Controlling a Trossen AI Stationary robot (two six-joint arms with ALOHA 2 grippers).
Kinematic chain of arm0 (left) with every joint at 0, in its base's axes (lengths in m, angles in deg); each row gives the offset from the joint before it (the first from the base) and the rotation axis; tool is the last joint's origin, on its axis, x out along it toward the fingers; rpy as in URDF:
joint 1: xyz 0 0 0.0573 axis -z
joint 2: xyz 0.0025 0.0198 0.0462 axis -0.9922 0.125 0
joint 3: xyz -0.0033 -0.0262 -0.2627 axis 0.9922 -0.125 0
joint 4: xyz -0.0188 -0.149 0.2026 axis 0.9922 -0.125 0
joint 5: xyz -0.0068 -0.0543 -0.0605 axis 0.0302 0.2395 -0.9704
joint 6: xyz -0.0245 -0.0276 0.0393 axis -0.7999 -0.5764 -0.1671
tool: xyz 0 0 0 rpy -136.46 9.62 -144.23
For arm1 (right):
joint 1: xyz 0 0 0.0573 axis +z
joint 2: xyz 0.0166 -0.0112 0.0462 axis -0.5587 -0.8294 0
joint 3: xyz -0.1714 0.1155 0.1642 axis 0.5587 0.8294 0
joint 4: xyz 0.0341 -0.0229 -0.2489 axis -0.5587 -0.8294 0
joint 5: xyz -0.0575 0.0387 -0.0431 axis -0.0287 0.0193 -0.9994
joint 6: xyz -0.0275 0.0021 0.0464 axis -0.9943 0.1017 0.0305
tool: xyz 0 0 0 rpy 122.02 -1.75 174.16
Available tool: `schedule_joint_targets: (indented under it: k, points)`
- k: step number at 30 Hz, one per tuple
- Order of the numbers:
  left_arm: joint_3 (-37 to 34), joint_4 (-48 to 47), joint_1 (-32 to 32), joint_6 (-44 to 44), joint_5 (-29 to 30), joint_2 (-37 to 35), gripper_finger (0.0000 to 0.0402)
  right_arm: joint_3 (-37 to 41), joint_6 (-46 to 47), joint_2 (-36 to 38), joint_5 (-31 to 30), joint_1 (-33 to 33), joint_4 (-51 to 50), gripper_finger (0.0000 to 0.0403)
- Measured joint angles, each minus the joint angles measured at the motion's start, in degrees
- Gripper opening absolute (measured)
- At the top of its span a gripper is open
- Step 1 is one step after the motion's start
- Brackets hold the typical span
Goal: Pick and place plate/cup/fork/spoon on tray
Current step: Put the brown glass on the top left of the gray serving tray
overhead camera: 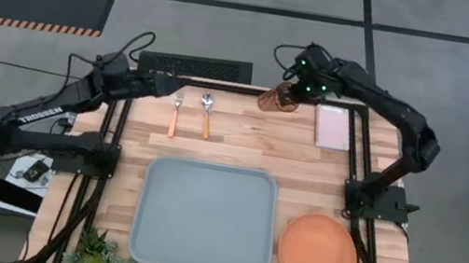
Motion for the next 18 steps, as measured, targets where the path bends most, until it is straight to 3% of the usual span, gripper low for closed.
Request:
schedule_joint_targets:
  k: [6,18]
  points:
    - [0.0,-3.0,-6.1,1.1,-2.2,-4.6,0.0293,-16.5,-1.9,-7.0,-0.3,8.5,-10.4,0.0005]
    - [0.0,-10.6,-10.6,1.5,-2.1,-9.9,0.0293,-37.9,-1.6,-27.8,-0.3,24.7,-11.5,0.0007]
